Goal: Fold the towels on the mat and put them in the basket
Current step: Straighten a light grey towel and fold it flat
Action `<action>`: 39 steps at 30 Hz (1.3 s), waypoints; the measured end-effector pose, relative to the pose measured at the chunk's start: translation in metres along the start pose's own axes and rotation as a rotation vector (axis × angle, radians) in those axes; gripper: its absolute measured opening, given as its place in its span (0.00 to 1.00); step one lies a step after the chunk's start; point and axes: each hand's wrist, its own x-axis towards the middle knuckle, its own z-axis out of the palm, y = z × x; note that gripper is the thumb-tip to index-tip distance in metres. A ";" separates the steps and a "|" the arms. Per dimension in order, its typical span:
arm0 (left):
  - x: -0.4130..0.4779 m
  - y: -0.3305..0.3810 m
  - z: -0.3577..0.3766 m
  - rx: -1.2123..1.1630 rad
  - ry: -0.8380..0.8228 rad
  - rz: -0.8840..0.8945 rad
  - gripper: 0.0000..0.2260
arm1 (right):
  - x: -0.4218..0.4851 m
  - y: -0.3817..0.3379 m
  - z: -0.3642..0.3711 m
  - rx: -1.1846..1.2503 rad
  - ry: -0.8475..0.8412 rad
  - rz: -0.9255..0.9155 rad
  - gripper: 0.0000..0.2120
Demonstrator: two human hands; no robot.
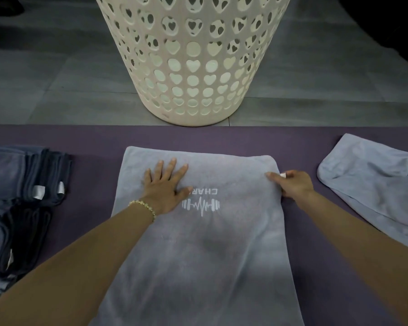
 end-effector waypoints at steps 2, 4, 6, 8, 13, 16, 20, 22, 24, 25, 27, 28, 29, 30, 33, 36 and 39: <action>-0.011 0.010 0.006 -0.011 0.140 0.067 0.28 | -0.020 0.011 -0.008 -0.010 -0.119 0.019 0.18; -0.030 0.026 0.020 -0.094 0.266 0.180 0.26 | -0.036 0.019 -0.013 -0.022 -0.205 0.019 0.15; -0.046 0.043 0.040 -0.083 0.272 0.250 0.26 | -0.046 0.023 -0.014 0.039 -0.236 0.011 0.14; -0.055 0.055 0.052 -0.052 0.199 0.184 0.30 | -0.051 0.027 -0.013 0.109 -0.208 -0.013 0.13; -0.054 0.062 0.053 -0.014 0.153 0.113 0.39 | -0.059 0.038 -0.012 0.170 -0.296 0.025 0.14; -0.053 0.062 0.053 -0.004 0.141 0.118 0.39 | -0.063 0.041 -0.013 0.251 -0.288 -0.004 0.17; -0.054 0.062 0.053 -0.026 0.136 0.123 0.42 | -0.074 0.042 -0.020 0.141 -0.419 -0.022 0.12; -0.054 0.062 0.052 -0.022 0.138 0.122 0.42 | -0.076 0.044 -0.024 0.079 -0.456 -0.013 0.11; -0.054 0.062 0.052 -0.011 0.135 0.113 0.41 | -0.074 0.049 -0.027 0.092 -0.428 0.002 0.11; -0.053 0.062 0.053 0.003 0.135 0.110 0.41 | -0.072 0.053 -0.029 0.125 -0.383 0.008 0.10; -0.053 0.062 0.053 0.014 0.121 0.112 0.41 | -0.068 0.061 -0.034 0.208 -0.303 0.045 0.12; -0.053 0.062 0.053 0.009 0.118 0.113 0.41 | -0.067 0.063 -0.034 0.246 -0.289 0.078 0.14; -0.052 0.062 0.053 0.006 0.114 0.115 0.41 | -0.068 0.065 -0.034 0.273 -0.285 0.108 0.16; -0.052 0.062 0.052 0.011 0.109 0.114 0.41 | -0.069 0.067 -0.033 0.285 -0.283 0.125 0.16; -0.053 0.063 0.050 0.039 0.092 0.110 0.34 | -0.086 0.070 -0.031 0.259 -0.319 0.120 0.15; -0.054 0.064 0.048 0.075 0.080 0.088 0.29 | -0.106 0.082 -0.035 0.167 -0.419 0.112 0.12; -0.056 0.064 0.044 0.120 0.050 0.100 0.28 | -0.117 0.098 -0.041 0.136 -0.397 0.094 0.09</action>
